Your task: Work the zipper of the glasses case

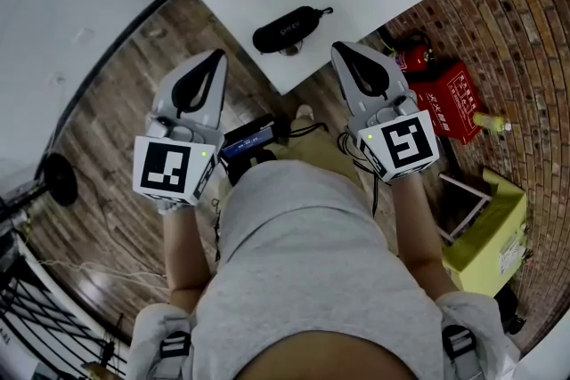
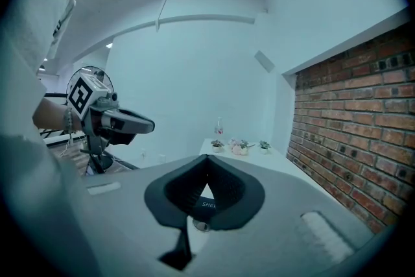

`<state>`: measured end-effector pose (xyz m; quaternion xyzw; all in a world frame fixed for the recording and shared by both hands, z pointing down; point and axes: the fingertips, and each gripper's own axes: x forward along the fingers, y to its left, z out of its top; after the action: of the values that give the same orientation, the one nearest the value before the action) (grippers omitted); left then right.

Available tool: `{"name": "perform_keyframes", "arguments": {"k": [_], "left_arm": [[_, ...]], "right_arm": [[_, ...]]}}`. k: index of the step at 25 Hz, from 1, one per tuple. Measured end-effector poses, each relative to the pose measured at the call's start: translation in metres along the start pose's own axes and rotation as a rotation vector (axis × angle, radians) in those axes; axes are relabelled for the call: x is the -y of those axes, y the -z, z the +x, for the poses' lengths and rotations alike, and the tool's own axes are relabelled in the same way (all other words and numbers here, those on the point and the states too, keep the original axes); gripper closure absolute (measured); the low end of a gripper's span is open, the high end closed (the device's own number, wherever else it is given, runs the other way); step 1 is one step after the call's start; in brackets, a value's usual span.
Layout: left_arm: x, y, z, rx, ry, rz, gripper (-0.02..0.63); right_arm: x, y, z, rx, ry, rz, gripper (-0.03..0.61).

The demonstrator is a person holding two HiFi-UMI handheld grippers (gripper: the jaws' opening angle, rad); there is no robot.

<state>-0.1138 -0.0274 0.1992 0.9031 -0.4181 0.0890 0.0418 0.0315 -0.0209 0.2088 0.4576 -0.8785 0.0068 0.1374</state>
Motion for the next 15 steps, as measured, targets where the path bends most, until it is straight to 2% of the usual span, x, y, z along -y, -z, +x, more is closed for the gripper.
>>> {"name": "perform_keyframes", "arguments": {"k": [15], "left_arm": [[0.002, 0.003, 0.005, -0.003, 0.012, -0.001, 0.603]], "right_arm": [[0.001, 0.011, -0.001, -0.026, 0.014, 0.01, 0.577]]}}
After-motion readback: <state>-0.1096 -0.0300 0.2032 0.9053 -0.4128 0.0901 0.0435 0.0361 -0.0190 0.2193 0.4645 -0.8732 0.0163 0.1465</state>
